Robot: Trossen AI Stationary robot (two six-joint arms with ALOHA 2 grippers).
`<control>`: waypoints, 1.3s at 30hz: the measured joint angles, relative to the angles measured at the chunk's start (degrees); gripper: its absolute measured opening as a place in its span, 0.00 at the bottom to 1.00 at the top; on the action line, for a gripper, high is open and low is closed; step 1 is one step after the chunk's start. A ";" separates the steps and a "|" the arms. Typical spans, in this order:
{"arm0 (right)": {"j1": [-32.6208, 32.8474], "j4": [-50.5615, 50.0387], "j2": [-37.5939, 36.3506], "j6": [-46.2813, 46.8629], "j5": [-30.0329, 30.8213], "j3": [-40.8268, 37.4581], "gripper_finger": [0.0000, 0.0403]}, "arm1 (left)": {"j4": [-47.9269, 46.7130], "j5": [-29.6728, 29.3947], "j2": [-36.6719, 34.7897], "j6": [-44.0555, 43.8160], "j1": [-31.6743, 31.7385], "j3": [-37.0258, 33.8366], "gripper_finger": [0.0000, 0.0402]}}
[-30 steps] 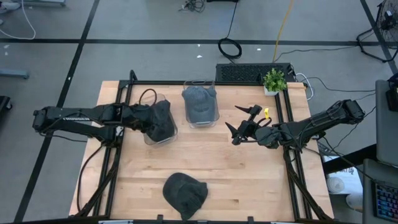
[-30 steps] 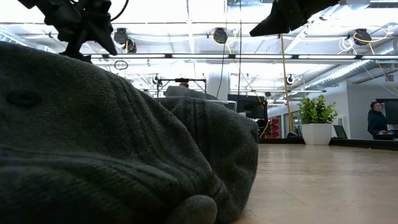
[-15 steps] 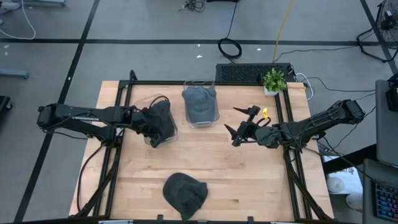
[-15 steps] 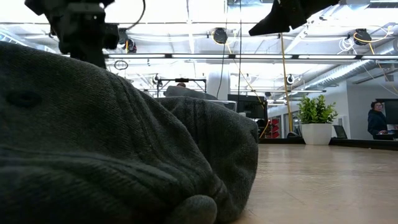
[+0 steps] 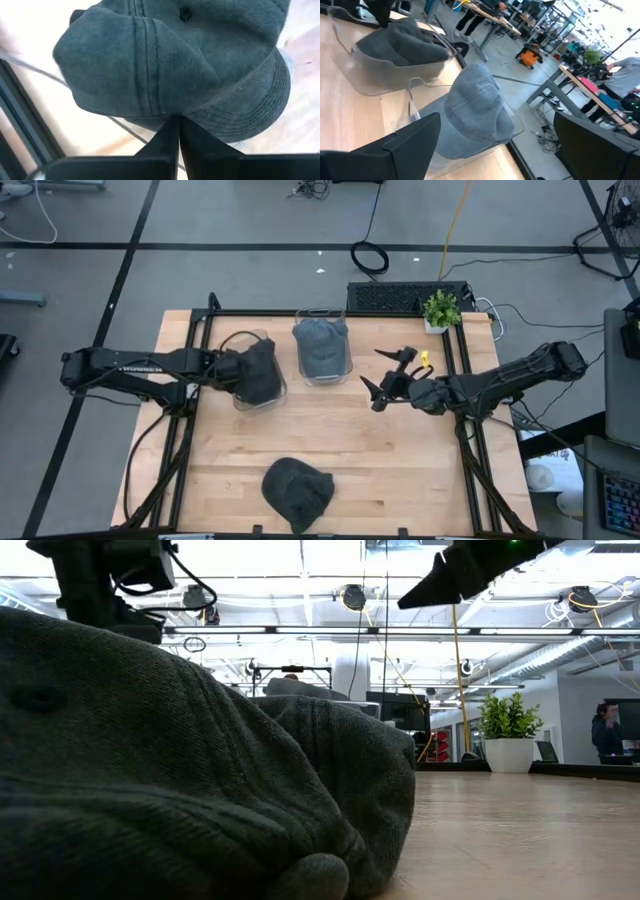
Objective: Pick & Place hat
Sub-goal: Put the top black cap into the left transparent bin
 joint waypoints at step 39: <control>-1.57 2.13 -0.02 -0.17 -3.77 -0.77 0.94 | 7.69 0.41 13.41 7.00 3.40 9.93 0.01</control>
